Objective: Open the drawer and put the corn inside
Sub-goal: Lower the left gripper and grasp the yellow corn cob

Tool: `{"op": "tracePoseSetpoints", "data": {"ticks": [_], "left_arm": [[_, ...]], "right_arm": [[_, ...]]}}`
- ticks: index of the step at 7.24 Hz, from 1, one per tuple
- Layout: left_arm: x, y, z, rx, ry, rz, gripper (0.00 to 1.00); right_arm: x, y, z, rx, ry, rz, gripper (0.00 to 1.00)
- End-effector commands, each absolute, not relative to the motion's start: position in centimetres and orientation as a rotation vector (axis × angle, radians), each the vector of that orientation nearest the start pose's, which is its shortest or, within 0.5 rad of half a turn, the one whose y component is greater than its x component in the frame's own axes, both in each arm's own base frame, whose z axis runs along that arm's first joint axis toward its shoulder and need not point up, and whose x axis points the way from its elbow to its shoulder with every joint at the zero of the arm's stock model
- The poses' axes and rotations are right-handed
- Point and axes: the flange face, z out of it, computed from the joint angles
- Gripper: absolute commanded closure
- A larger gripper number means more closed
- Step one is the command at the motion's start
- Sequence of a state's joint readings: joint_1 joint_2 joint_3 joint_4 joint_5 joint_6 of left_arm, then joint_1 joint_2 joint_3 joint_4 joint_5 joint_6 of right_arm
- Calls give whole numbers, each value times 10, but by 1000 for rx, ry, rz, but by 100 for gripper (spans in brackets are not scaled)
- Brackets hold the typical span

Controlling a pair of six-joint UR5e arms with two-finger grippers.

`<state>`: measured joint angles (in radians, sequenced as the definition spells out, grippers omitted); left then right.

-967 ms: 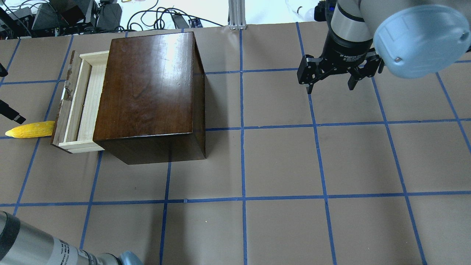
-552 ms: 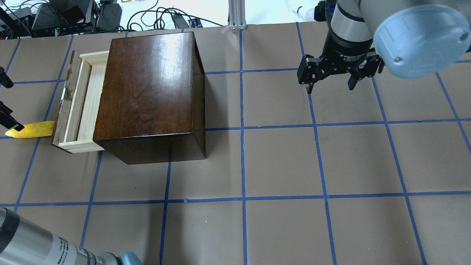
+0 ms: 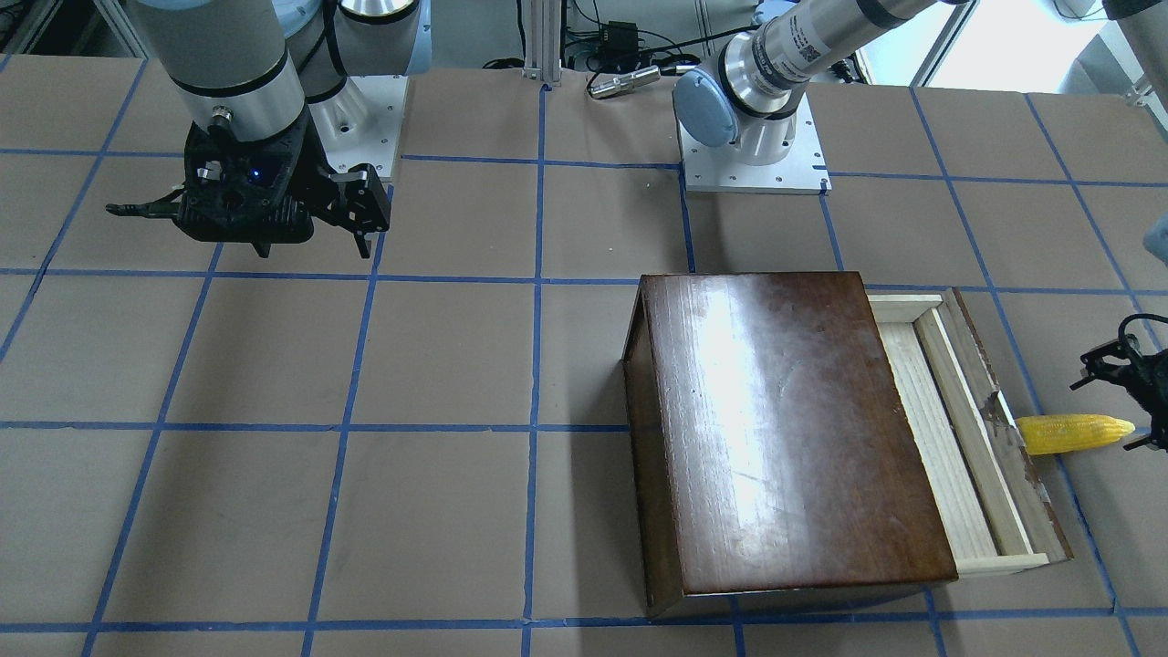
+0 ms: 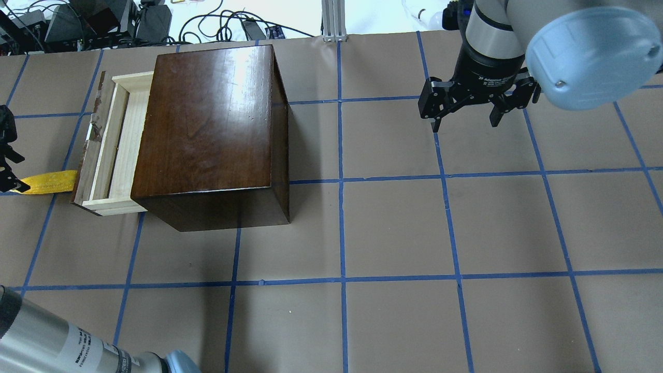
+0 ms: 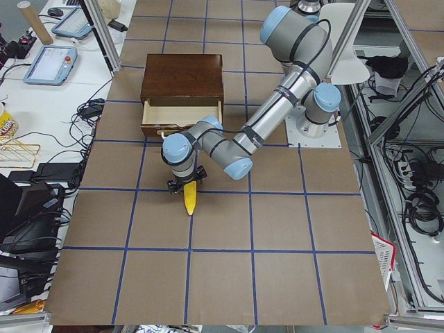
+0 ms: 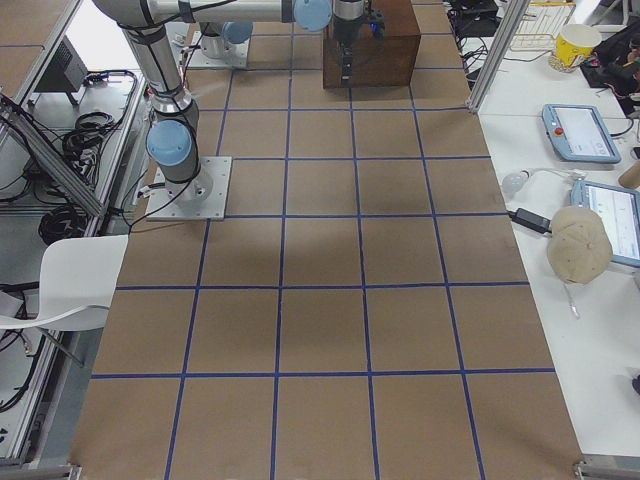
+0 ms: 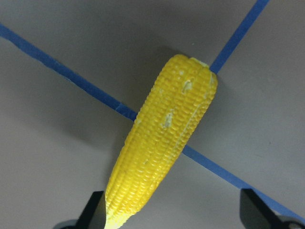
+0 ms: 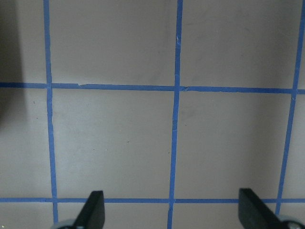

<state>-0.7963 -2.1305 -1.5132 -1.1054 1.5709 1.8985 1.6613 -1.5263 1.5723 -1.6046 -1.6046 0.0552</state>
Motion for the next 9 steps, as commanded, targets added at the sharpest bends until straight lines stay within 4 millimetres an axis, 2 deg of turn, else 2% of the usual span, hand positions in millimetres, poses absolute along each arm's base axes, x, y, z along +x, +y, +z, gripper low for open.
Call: {"op": "tracePoseSetpoints", "data": {"ticks": [1,3,4,6,9], "left_arm": [[380,-561,214,1940,2506,-32,0],[374,-553,210,1998,2479,-85,0],[368,-549,201,2005,2501,-148,0],[369,-553,186,1962,2472,-184,0],[364,-552,180,1958,2492,-181,0]], "right_arm": [[175,-495,468,-56,3176,16,0],[175,-495,468,-56,3176,16,0],[175,-495,468,-56,3176,16,0],[175,-495,468,-56,3176,16,0],[175,-495,468,-56,3176,16,0]]}}
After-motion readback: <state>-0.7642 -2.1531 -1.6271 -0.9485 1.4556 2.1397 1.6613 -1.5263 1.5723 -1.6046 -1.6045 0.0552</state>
